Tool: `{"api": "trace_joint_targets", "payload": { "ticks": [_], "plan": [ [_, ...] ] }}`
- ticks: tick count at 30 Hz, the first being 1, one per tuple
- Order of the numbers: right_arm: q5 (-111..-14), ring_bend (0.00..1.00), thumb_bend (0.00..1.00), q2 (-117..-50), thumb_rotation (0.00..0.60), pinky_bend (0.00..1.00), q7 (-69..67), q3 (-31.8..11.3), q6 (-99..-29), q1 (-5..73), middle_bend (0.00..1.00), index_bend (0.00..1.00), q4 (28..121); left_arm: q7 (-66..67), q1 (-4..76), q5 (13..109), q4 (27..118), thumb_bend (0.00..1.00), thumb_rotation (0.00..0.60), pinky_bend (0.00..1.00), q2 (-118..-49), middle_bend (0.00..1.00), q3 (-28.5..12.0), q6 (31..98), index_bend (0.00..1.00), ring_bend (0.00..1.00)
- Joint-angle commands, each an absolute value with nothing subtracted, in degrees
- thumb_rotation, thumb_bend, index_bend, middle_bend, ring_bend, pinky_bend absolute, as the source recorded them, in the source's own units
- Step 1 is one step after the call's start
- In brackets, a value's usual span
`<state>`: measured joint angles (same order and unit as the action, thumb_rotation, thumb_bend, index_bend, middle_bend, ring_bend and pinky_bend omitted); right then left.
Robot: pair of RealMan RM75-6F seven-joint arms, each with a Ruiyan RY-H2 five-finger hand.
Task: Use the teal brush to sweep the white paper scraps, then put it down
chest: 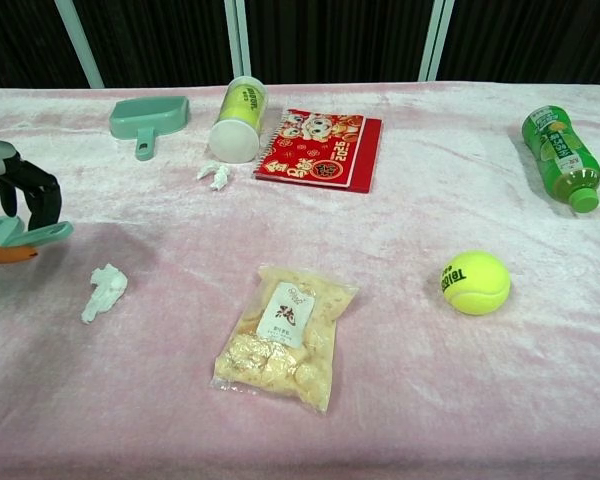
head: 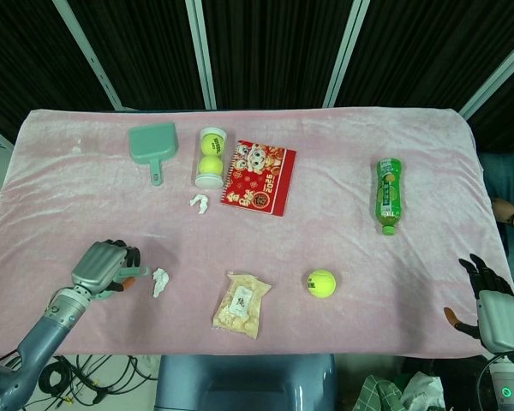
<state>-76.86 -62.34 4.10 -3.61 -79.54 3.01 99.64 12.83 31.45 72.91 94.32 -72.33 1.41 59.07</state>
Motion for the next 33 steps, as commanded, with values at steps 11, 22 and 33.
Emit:
{"api": "trace_joint_targets", "payload": {
  "ticks": [11, 22, 33],
  "plan": [
    [-76.90, 0.14, 0.17, -62.27, 0.600, 0.18, 3.75, -3.62, -79.31, 3.12, 0.06, 0.16, 99.60, 17.33, 31.48, 65.53, 92.73, 0.39, 0.600, 0.45, -82.07, 0.63, -2.87, 60.00, 0.63, 0.36],
    [-76.96, 0.14, 0.17, -62.29, 0.600, 0.18, 3.65, -3.60, -79.24, 3.18, 0.06, 0.15, 99.53, 16.52, 32.22, 59.66, 91.25, 0.42, 0.600, 0.47, -88.43, 0.63, -7.95, 61.21, 0.64, 0.37],
    [-76.95, 0.14, 0.17, -62.32, 0.600, 0.18, 3.68, -3.64, -79.13, 3.29, 0.06, 0.16, 99.43, 12.22, 33.12, 61.52, 86.72, 0.42, 0.600, 0.48, -97.06, 0.64, -12.64, 66.26, 0.65, 0.39]
  ]
}}
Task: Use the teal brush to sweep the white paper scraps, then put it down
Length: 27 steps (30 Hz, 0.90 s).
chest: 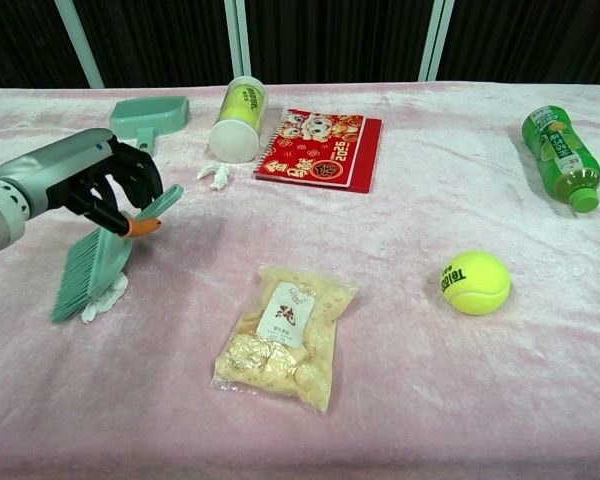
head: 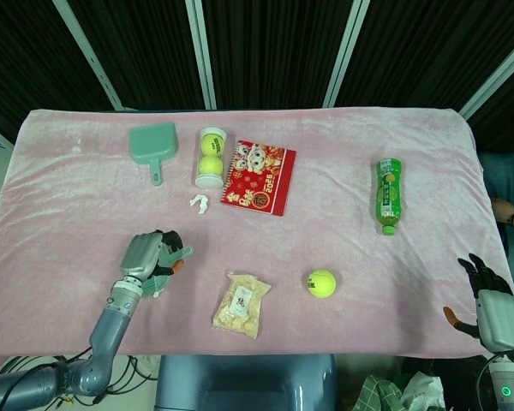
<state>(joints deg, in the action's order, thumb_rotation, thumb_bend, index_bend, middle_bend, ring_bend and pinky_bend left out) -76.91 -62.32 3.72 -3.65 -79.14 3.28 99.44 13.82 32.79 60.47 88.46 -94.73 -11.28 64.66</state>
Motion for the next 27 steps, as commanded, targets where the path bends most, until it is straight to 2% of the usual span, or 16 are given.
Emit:
{"api": "trace_joint_targets", "payload": {
  "ticks": [1, 10, 16, 23, 27],
  "plan": [
    [-76.97, 0.14, 0.17, -62.30, 0.600, 0.18, 3.63, -3.64, -79.12, 3.30, 0.06, 0.15, 99.44, 11.04, 33.28, 61.90, 85.96, 0.42, 0.600, 0.48, -98.08, 0.64, -13.27, 66.62, 0.65, 0.39],
    [-76.89, 0.14, 0.17, -62.29, 0.600, 0.18, 3.54, -3.62, -78.89, 3.39, 0.06, 0.16, 99.44, -2.46, 35.16, 66.42, 80.84, 0.42, 0.600, 0.48, -104.38, 0.65, -17.00, 66.27, 0.66, 0.40],
    [-76.85, 0.14, 0.17, -62.31, 0.600, 0.18, 3.64, -3.61, -78.84, 3.42, 0.06, 0.15, 99.48, -13.88, 36.31, 69.96, 80.83, 0.42, 0.600, 0.48, -107.28, 0.65, -20.06, 67.07, 0.66, 0.40],
    [-76.90, 0.14, 0.17, -62.33, 0.600, 0.18, 3.51, -3.59, -78.79, 3.46, 0.06, 0.15, 99.42, -23.54, 37.38, 78.70, 80.56, 0.42, 0.600, 0.49, -107.63, 0.65, -22.47, 73.47, 0.66, 0.40],
    [-76.89, 0.14, 0.17, -62.36, 0.600, 0.18, 3.65, -3.57, -78.84, 3.44, 0.06, 0.16, 99.47, -26.08, 36.62, 80.18, 82.54, 0.42, 0.600, 0.49, -104.84, 0.65, -21.38, 73.47, 0.66, 0.42]
  ]
}}
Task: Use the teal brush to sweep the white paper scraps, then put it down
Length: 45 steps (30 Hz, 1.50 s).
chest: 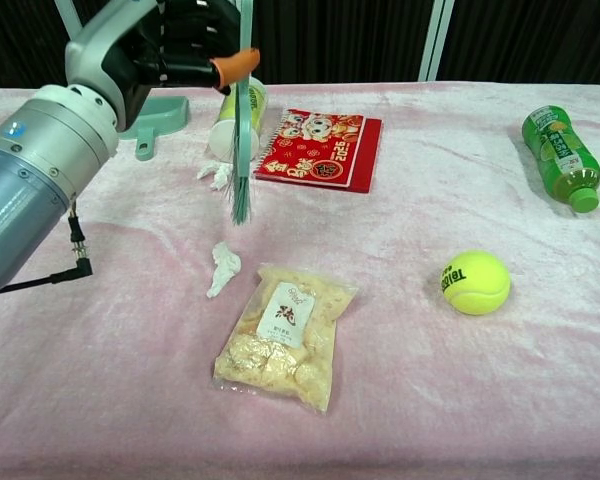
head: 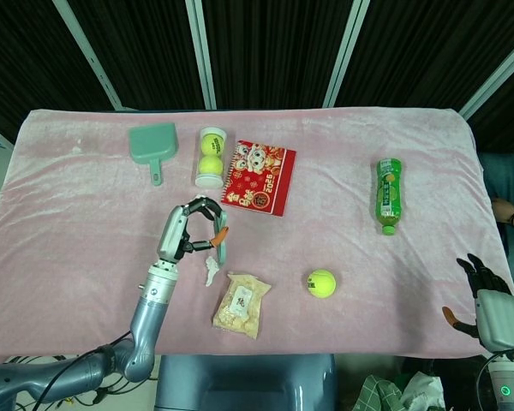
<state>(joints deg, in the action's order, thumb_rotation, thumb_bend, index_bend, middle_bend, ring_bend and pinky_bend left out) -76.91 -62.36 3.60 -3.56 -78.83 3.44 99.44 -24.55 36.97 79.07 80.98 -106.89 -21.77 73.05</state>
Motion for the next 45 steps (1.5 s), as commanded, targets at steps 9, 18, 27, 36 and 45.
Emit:
{"api": "trace_joint_targets", "payload": {
  "ticks": [9, 18, 27, 36, 45],
  "plan": [
    [-76.34, 0.14, 0.17, -62.33, 0.600, 0.18, 3.88, -3.60, -78.42, 3.56, 0.06, 0.15, 99.84, -8.05, 34.41, 71.04, 95.16, 0.42, 0.600, 0.49, -93.21, 0.66, -19.20, 66.77, 0.67, 0.42],
    [-76.47, 0.14, 0.17, -62.29, 0.600, 0.18, 3.78, -3.62, -78.54, 3.57, 0.06, 0.15, 99.84, -4.31, 33.73, 64.27, 96.23, 0.42, 0.600, 0.49, -89.67, 0.66, -15.31, 60.68, 0.67, 0.42],
    [-76.29, 0.14, 0.17, -62.28, 0.600, 0.18, 3.67, -3.70, -78.52, 3.58, 0.06, 0.15, 99.87, -6.57, 33.77, 65.37, 88.38, 0.42, 0.600, 0.50, -98.56, 0.67, -14.62, 63.88, 0.68, 0.42],
    [-76.43, 0.14, 0.17, -62.13, 0.600, 0.18, 3.09, -3.66, -78.38, 3.61, 0.06, 0.15, 99.84, -7.13, 35.31, 70.41, 75.97, 0.42, 0.600, 0.51, -110.69, 0.67, -16.24, 71.40, 0.68, 0.42],
    [-76.45, 0.14, 0.17, -62.10, 0.600, 0.18, 2.99, -3.60, -78.37, 3.59, 0.06, 0.15, 99.83, -15.36, 39.62, 74.17, 67.10, 0.42, 0.600, 0.51, -120.06, 0.68, -22.62, 76.21, 0.68, 0.42]
  ]
}}
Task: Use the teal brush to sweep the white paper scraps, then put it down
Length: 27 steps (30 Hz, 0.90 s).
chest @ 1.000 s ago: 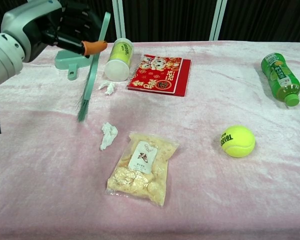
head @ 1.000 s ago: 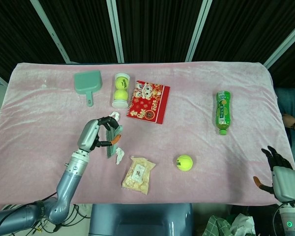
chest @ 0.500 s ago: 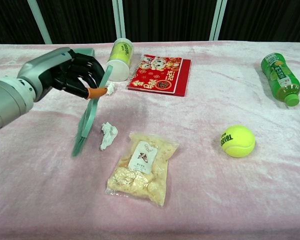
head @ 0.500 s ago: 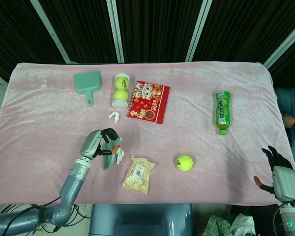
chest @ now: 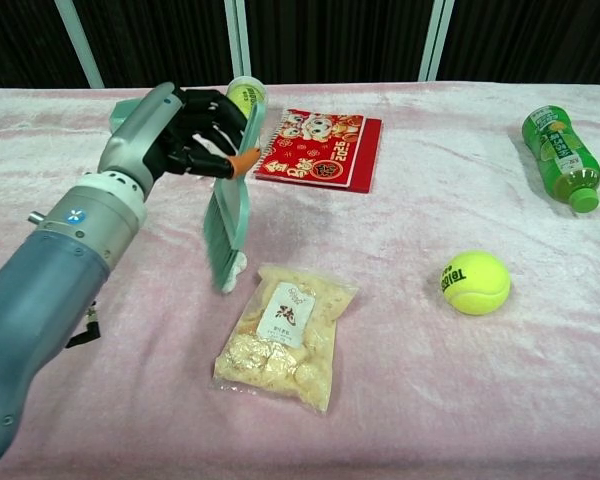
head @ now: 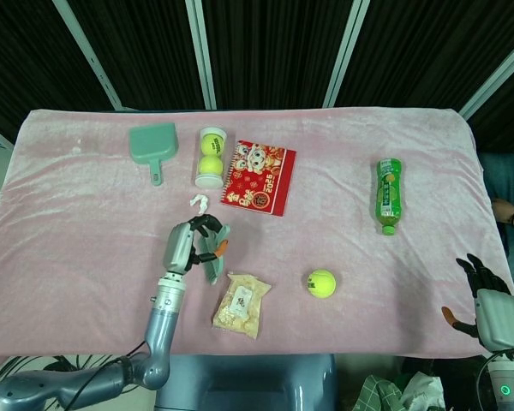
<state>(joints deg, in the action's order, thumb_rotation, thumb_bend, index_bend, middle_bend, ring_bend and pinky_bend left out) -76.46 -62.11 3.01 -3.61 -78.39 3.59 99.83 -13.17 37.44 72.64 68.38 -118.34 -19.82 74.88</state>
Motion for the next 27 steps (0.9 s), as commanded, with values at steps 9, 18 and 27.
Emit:
{"api": "trace_joint_targets", "payload": {
  "ticks": [9, 18, 27],
  "plan": [
    [-76.40, 0.14, 0.17, -62.05, 0.600, 0.18, 3.10, -3.55, -78.29, 3.61, 0.06, 0.16, 99.86, -20.69, 45.81, 82.08, 62.90, 0.42, 0.600, 0.52, -116.07, 0.68, -27.28, 78.47, 0.69, 0.42],
    [-76.07, 0.14, 0.18, -62.17, 0.600, 0.18, 3.87, -3.58, -78.60, 3.48, 0.06, 0.16, 100.14, -31.10, 46.85, 88.74, 62.05, 0.42, 0.600, 0.54, -98.33, 0.69, -18.16, 64.72, 0.72, 0.42],
    [-75.24, 0.14, 0.18, -62.32, 0.600, 0.18, 4.90, -3.71, -78.80, 3.33, 0.06, 0.15, 100.47, -31.36, 50.23, 88.73, 62.03, 0.42, 0.600, 0.54, -86.63, 0.71, -11.83, 48.83, 0.75, 0.42]
  ]
}}
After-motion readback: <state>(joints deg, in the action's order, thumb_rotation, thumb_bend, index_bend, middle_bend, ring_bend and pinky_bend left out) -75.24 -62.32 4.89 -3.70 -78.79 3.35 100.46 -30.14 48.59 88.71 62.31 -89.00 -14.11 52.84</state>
